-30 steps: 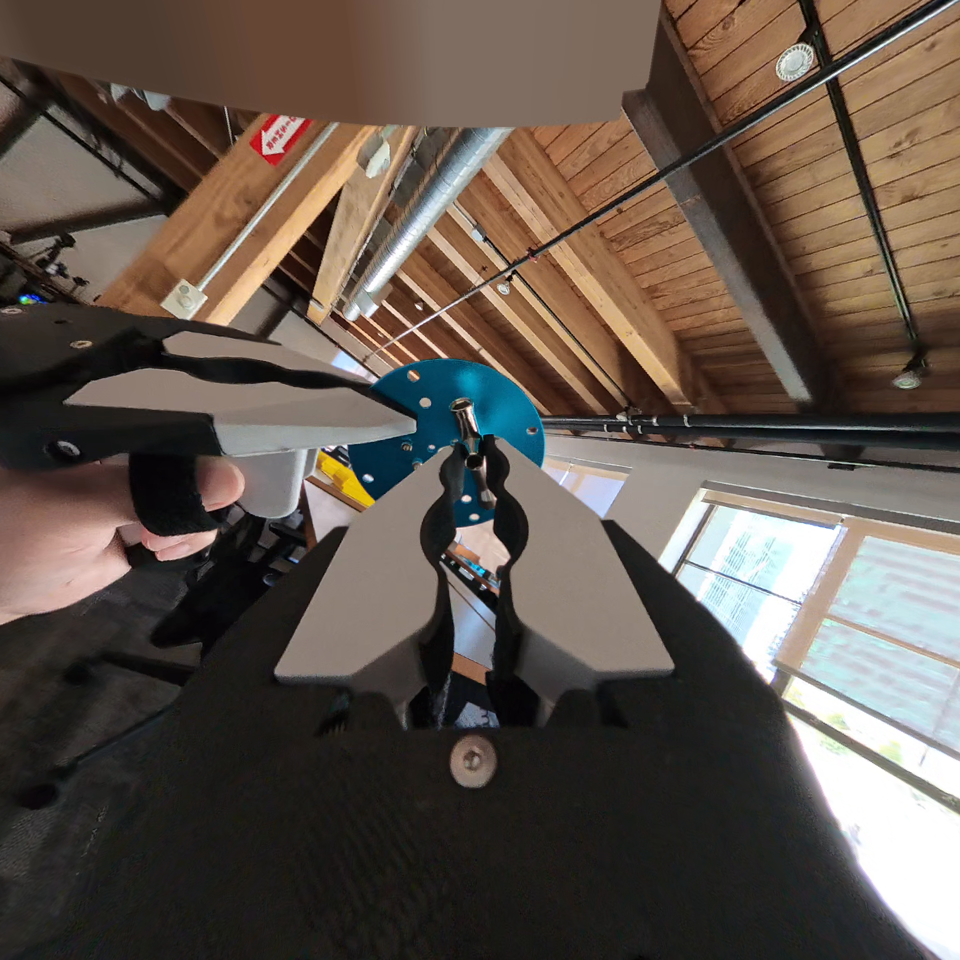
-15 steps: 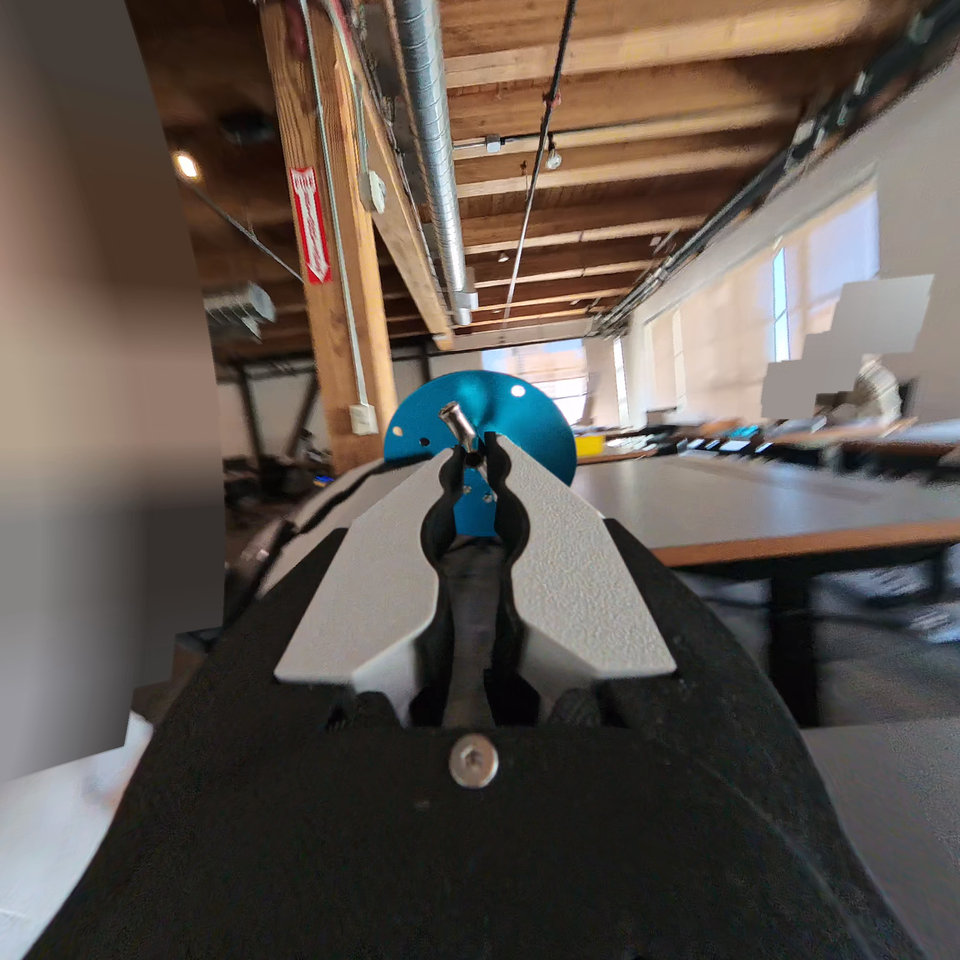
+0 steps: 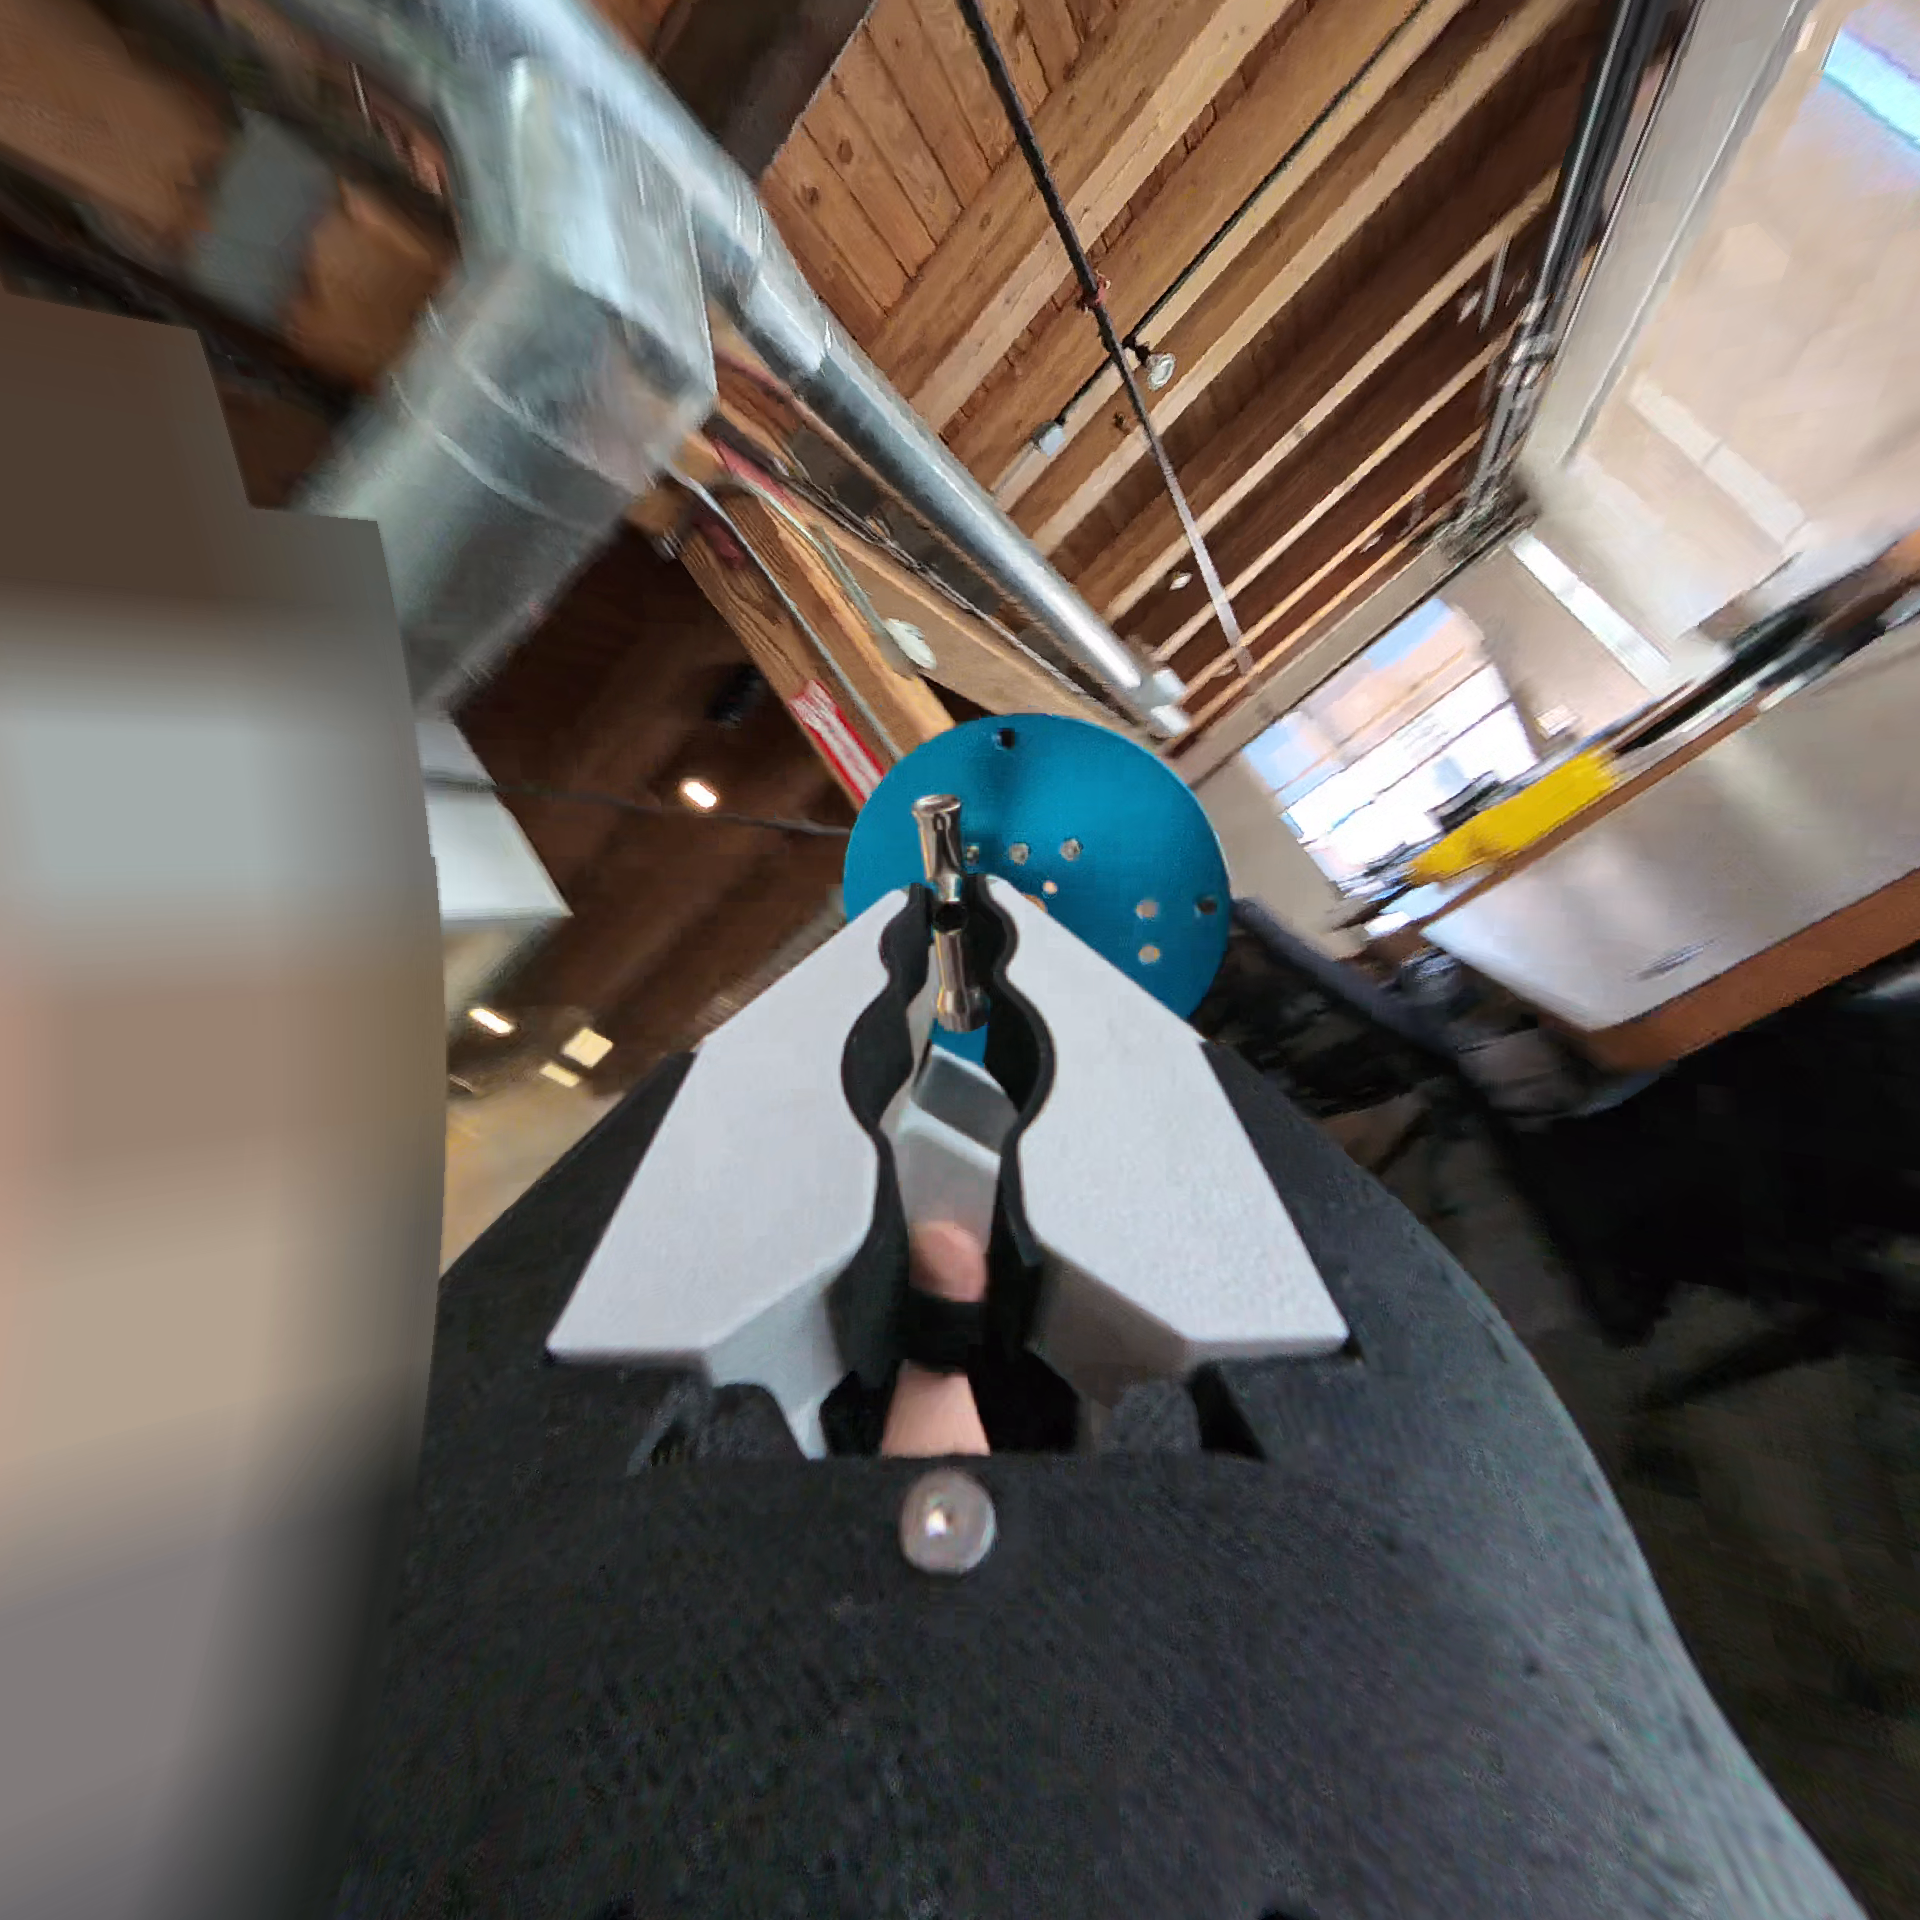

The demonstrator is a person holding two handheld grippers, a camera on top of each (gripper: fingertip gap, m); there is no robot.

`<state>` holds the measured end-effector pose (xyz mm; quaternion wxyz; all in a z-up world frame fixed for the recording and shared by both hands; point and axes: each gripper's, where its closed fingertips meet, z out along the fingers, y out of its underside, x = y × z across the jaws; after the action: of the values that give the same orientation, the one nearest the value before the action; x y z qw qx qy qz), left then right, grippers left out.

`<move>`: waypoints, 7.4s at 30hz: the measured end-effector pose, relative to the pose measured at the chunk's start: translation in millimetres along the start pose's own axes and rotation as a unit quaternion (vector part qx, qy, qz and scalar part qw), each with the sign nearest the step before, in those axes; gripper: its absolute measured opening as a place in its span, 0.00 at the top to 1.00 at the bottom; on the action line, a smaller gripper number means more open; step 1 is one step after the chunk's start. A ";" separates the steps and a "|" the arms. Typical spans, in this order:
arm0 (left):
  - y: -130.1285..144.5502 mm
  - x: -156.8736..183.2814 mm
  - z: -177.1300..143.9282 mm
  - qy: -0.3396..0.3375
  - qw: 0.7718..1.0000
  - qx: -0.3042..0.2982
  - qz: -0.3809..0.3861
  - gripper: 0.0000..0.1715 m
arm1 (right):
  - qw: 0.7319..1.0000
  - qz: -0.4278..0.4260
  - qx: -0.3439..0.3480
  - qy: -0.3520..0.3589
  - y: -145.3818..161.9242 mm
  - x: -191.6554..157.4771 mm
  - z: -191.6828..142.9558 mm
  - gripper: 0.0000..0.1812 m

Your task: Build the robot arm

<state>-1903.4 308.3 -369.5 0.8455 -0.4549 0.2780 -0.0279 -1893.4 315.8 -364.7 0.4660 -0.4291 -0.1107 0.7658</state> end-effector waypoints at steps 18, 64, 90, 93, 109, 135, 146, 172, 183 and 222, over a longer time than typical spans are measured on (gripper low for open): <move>-1.8 0.6 1.0 0.055 0.988 -0.027 -0.139 0.98 | 0.476 -0.832 -0.264 0.105 -2.3 2.2 1.2 0.97; -11.6 0.8 -2.4 0.044 0.990 0.009 -0.130 0.98 | 0.536 -0.802 -0.228 0.128 -3.3 -7.0 6.3 0.97; 13.9 -5.4 9.2 -0.034 0.999 -0.001 0.042 0.98 | 0.992 -0.090 -0.058 0.063 -2.3 28.9 9.9 0.96; 15.4 -5.5 8.4 -0.026 0.998 0.006 0.060 0.98 | 0.997 0.061 -0.030 0.030 -0.6 30.5 9.4 0.96; 15.2 -0.3 2.9 -0.030 0.982 0.024 0.183 0.98 | 0.953 0.298 0.041 -0.034 5.7 31.4 4.1 0.96; 37.8 2.4 9.9 -0.017 0.994 -0.039 0.098 0.99 | 0.947 0.300 0.111 0.000 0.1 53.0 -9.6 0.97; 40.2 -20.0 13.7 0.084 0.908 -0.063 -0.405 0.99 | 0.784 -0.578 -0.208 0.090 -3.2 32.6 -24.1 0.97; 21.6 -19.3 1.5 0.076 0.940 -0.029 -0.331 0.98 | 0.547 -0.789 -0.269 0.078 35.4 34.5 -0.7 0.96; 6.3 -17.3 -1.0 0.077 0.945 0.018 -0.317 0.98 | 0.600 -0.760 -0.232 0.099 28.8 29.9 -0.6 0.96; 7.6 -23.7 -10.3 0.037 0.991 0.080 -0.106 0.99 | 0.989 -0.041 -0.129 0.063 37.2 35.0 3.4 0.96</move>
<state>-1930.0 312.1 -369.3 0.8605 -0.4117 0.2564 -0.1558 -1925.8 324.8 -403.2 0.4438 -0.5282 -0.1960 0.6969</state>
